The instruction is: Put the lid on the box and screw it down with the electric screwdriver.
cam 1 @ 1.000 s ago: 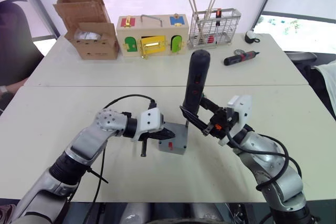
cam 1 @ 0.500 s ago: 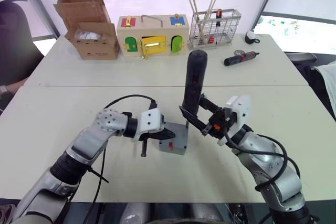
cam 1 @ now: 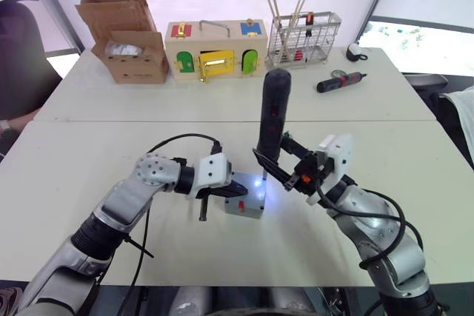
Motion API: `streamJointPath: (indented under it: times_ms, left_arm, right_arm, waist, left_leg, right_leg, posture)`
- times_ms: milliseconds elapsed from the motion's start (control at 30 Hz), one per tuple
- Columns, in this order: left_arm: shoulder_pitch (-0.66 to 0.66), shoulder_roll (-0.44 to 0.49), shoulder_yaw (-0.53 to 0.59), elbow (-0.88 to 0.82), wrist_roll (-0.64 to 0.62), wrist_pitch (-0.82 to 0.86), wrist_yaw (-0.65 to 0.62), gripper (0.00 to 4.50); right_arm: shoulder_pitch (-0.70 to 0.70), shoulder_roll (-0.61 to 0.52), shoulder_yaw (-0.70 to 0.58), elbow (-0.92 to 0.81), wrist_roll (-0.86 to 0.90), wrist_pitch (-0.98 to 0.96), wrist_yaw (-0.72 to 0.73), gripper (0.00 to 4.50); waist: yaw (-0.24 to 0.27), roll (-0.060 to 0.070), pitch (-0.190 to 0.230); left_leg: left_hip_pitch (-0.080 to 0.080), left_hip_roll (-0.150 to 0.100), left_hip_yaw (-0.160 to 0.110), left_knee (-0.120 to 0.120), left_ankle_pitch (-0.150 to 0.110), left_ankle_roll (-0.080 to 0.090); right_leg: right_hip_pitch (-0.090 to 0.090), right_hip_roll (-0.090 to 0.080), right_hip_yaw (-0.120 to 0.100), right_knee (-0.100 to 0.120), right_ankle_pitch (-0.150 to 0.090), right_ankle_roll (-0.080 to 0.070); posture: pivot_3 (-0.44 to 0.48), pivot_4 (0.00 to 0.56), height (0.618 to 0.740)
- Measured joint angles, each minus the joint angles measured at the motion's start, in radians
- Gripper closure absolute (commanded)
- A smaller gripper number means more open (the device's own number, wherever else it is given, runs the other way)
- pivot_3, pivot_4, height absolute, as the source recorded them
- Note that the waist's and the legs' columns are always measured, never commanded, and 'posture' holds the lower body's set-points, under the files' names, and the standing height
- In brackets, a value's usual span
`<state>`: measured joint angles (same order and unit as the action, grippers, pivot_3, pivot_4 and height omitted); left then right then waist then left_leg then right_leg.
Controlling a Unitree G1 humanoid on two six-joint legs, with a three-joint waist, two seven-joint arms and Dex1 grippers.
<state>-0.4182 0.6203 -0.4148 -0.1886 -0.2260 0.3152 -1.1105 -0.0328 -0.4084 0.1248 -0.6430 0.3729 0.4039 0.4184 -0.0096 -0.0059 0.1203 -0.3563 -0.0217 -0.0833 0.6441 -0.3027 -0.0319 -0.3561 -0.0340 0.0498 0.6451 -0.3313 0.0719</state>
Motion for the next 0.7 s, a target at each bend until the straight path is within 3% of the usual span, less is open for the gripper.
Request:
streamJointPath:
  times_ms: [267,333,400,700]
  left_arm:
    - [-0.008,-0.011,0.006,0.003,-0.001,-0.019,0.0,4.5]
    - [-0.009,-0.013,0.012,0.002,-0.007,-0.019,-0.004,4.5]
    - [-0.009,-0.012,0.024,0.003,-0.025,-0.009,-0.011,4.5]
    - [-0.048,0.046,0.104,-0.025,-0.158,0.2,-0.076,4.5]
  right_arm:
    - [-0.115,-0.026,-0.091,-0.034,0.143,0.203,-0.006,2.66]
    - [-0.166,-0.04,-0.132,-0.052,0.207,0.255,-0.014,2.66]
    - [-0.23,-0.051,-0.194,-0.077,0.293,0.301,-0.024,2.66]
    - [-0.427,-0.244,-0.408,-0.025,0.837,0.502,-0.112,2.66]
  waist:
    - [0.003,0.003,0.016]
    - [0.002,0.004,0.017]
    - [0.0,0.004,0.017]
    - [-0.005,0.005,0.044]
  left_leg:
    - [-0.004,-0.001,0.001,0.0,0.0,0.0]
    - [-0.011,-0.001,0.001,0.001,0.0,0.0]
    - [-0.019,-0.001,0.0,0.002,0.0,0.0]
    - [-0.02,-0.001,-0.001,0.001,0.0,0.0]
  right_leg:
    - [-0.003,-0.001,0.0,0.0,0.0,0.0]
    - [-0.01,-0.001,-0.001,0.001,0.002,0.003]
    - [-0.019,-0.001,-0.002,0.003,0.005,0.007]
    - [-0.02,-0.001,-0.004,0.003,0.005,0.007]
  posture:
    - [0.0,0.15,0.74]
    - [0.0,0.15,0.74]
    - [0.0,0.15,0.74]
    - [0.0,0.15,0.74]
